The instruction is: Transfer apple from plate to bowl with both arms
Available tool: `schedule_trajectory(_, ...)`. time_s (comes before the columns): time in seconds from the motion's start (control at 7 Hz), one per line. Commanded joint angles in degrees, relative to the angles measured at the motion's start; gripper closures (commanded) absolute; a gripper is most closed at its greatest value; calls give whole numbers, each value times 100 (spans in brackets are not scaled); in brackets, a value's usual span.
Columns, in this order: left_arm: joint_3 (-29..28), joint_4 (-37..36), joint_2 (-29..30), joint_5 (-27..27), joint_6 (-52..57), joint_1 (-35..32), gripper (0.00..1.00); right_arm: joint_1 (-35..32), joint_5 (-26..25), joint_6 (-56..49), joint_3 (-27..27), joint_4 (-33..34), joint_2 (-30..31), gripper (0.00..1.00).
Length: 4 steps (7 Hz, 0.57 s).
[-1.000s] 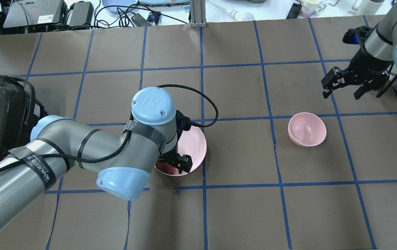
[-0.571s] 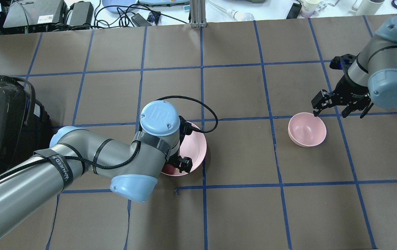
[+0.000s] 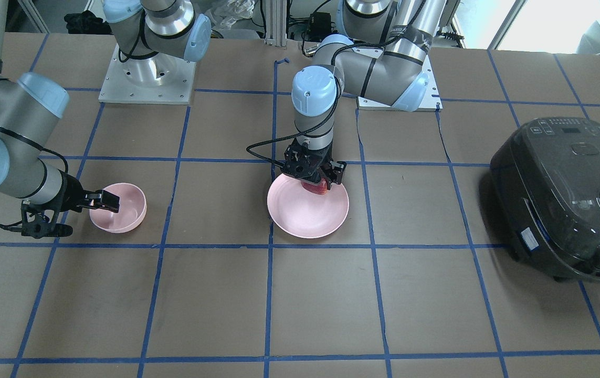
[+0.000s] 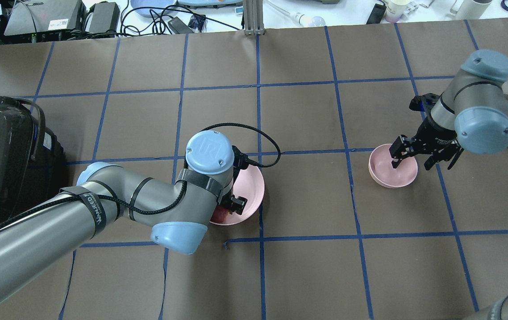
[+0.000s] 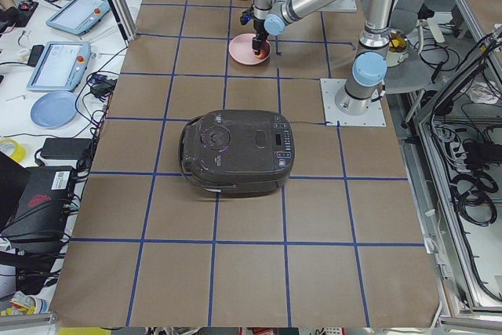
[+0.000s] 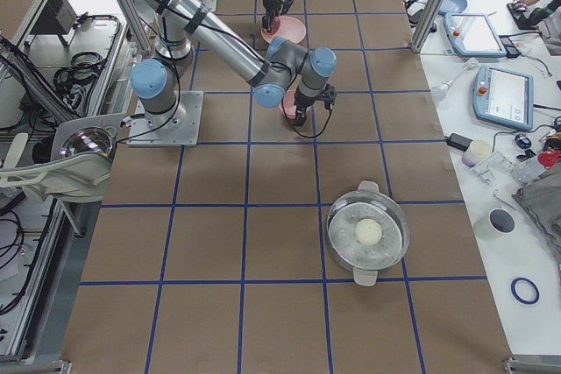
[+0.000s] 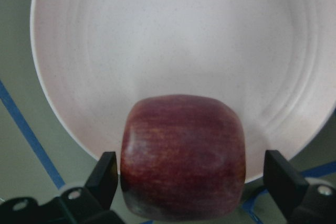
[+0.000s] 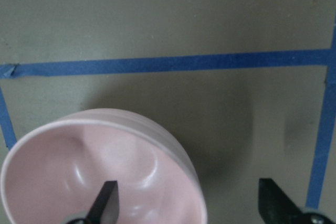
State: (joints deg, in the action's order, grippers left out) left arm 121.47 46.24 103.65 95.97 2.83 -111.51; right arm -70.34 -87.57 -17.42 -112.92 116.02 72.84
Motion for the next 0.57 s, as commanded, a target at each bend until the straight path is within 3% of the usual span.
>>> schedule_trajectory(0.0, -114, -36, -99, -8, 42, 50, 81, 2, -58, -112, -46, -9, 2, 100)
schedule_trajectory(0.43, -1298, 498, -3, -8, -892, 234, 81, -6, -59, -43, 242, -236, 98, 100)
